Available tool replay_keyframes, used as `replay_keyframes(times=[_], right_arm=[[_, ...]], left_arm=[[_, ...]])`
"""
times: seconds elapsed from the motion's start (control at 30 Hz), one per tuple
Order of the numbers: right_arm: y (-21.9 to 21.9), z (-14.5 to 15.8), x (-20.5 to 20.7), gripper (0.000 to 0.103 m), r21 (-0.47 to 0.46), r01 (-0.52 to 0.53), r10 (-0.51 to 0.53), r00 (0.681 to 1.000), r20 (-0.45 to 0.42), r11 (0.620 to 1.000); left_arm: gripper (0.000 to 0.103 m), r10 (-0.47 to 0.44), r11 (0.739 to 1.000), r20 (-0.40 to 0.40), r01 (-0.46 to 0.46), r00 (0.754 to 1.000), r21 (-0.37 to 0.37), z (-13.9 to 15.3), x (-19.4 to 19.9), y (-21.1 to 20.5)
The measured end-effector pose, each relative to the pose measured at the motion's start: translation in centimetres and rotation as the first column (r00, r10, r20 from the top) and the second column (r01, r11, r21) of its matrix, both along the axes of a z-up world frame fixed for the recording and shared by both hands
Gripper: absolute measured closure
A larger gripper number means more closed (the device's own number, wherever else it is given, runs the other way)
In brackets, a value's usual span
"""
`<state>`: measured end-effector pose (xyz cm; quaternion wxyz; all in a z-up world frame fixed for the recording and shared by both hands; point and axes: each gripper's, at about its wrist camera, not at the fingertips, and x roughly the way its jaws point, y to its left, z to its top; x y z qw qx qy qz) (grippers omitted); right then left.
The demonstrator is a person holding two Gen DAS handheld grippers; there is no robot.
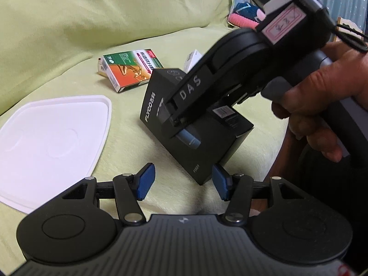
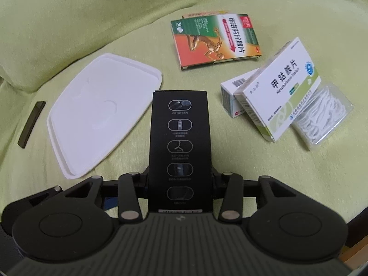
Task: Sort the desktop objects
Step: 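Open the left gripper while the right gripper lifts the black box away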
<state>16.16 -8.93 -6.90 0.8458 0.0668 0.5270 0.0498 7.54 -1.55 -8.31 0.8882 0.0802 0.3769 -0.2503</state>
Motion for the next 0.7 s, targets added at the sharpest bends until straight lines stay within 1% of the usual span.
replay_keyframes(times=[0.1, 0.43, 0.57, 0.63, 0.7], right_arm=[[-0.4, 0.6, -0.6, 0.064, 0.036, 0.016, -0.017, 1.000, 0.022, 0.999], [-2.0, 2.5, -2.8, 0.064, 0.097, 0.070, -0.076, 0.995, 0.067, 0.993], [-2.4, 3.1, -3.9, 0.064, 0.128, 0.060, -0.070, 0.995, 0.070, 0.990], [-2.5, 3.5, -4.6, 0.064, 0.125, 0.050, -0.059, 0.996, 0.074, 0.991], [-2.9, 3.9, -5.1, 0.063, 0.144, 0.043, -0.054, 0.996, 0.070, 0.989]], left_arm=[[0.044, -0.013, 1.000, -0.002, 0.013, 1.000, 0.006, -0.1, 0.1, -0.5], [0.042, -0.090, 0.996, 0.004, 0.090, 0.996, 0.014, 0.0, 0.6, -2.6], [0.042, -0.162, 0.987, 0.014, 0.161, 0.987, 0.024, 0.0, 0.5, -3.8], [0.041, -0.206, 0.978, 0.026, 0.205, 0.978, 0.044, 0.0, 0.5, -4.3], [0.041, -0.251, 0.967, 0.038, 0.249, 0.967, 0.056, 0.0, 0.3, -4.6]])
